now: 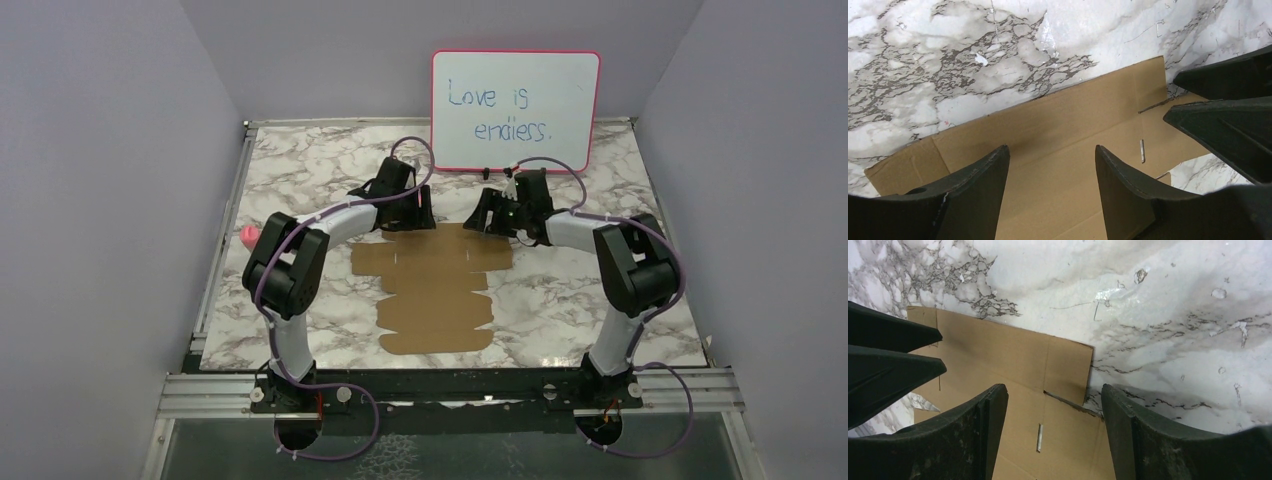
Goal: Fold the paper box
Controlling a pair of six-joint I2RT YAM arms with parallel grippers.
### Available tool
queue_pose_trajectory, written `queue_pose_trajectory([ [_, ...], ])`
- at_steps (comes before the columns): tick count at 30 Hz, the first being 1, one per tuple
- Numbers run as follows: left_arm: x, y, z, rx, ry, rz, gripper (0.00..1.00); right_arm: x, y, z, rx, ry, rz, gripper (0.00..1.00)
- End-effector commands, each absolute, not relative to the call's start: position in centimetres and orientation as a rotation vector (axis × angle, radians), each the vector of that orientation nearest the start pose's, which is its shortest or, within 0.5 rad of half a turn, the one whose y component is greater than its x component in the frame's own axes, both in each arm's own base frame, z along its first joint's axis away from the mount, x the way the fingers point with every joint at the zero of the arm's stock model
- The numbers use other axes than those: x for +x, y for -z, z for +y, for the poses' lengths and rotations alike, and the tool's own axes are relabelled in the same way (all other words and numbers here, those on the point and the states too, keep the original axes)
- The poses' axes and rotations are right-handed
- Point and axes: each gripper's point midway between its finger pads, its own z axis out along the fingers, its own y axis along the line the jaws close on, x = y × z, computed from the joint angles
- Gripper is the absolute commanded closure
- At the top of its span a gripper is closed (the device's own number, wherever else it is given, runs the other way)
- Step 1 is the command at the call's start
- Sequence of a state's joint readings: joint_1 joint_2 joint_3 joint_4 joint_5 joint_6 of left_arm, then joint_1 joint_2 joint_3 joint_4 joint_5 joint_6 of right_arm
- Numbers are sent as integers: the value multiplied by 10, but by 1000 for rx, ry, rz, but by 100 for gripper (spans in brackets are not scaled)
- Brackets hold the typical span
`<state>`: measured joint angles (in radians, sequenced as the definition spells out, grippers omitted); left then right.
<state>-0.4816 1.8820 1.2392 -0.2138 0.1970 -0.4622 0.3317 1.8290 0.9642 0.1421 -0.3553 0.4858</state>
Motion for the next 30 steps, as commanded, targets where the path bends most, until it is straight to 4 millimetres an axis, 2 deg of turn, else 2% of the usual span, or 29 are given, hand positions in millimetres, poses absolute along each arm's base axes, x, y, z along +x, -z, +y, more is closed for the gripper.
queue_pose_trajectory([
  [1, 386, -49, -268, 133, 698, 2517, 35, 399, -32, 218, 3, -804, 2394, 26],
  [6, 384, -40, -267, 134, 695, 2539, 35, 399, -31, 221, 3, -832, 2398, 26],
  [13, 382, -34, -268, 130, 704, 2554, 35, 397, -41, 231, -26, -914, 2375, 32],
  [30, 379, -33, -270, 127, 725, 2559, 35, 388, -88, 255, -124, -1130, 2266, 42],
])
